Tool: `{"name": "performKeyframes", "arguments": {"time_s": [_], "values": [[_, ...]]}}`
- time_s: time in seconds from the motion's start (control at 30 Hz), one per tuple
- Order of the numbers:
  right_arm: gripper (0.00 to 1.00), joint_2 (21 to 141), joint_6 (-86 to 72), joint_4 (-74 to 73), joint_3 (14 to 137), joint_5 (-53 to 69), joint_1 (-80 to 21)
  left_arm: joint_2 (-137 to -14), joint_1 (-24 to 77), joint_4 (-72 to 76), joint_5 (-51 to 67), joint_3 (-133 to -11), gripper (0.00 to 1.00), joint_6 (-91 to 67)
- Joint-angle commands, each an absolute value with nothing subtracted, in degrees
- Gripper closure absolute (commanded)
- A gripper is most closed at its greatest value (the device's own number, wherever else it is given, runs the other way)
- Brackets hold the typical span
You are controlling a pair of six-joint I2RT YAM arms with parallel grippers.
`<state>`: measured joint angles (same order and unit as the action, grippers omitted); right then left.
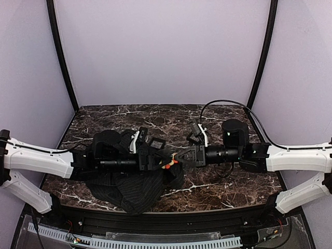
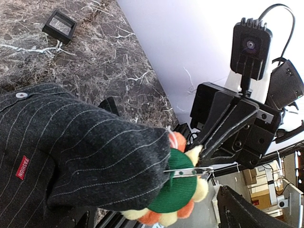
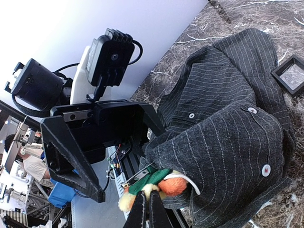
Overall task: Remove the brooch from the garment
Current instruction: Pass from the right arm to the left
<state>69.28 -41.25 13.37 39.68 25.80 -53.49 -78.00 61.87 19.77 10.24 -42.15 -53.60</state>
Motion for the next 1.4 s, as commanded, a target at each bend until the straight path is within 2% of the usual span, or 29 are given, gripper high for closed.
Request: {"name": "performKeyframes", "arguments": {"time_s": [0.0,0.53,0.63,0.87,1.0,1.13,1.17,1.23,1.37], "values": [[1.0,71.12,-41.24,15.94,38.87,26.28,-53.92,-78.46,61.36,23.1,10.36,-42.29,0.1,-53.04],[1.0,79.79,-42.66,22.95,40.48,28.2,-56.1,-77.71,59.95,21.94,10.85,-43.31,0.09,-47.54],[1.0,80.36,-43.07,24.86,40.56,27.02,-56.33,-75.31,59.44,19.62,10.37,-41.77,0.11,-47.81],[1.0,82.26,-45.02,33.11,40.1,25.24,-56.47,-65.86,59.05,13.16,6.42,-37.12,0.23,-50.77],[1.0,82.36,-45.47,34.39,40.8,22.97,-56.73,-59.26,58.99,11.63,4.04,-33.2,0.22,-54.45],[1.0,81.54,-46.1,33.46,41.01,18.69,-56.73,-57.95,58.95,7.03,6.76,-33.63,0.21,-56.77],[1.0,81.3,-46.44,33.64,40.83,17.89,-56.75,-58.15,58.96,6.06,7.51,-33.87,0.22,-57.08],[1.0,80.91,-47.38,34.41,40.41,16.51,-56.77,-58.86,58.89,6.67,9.85,-34.23,0.32,-58.41],[1.0,80.77,-48.26,34.27,40.28,15.24,-56.79,-59.58,58.89,9.28,12.21,-34.34,0.39,-60.77]]}}
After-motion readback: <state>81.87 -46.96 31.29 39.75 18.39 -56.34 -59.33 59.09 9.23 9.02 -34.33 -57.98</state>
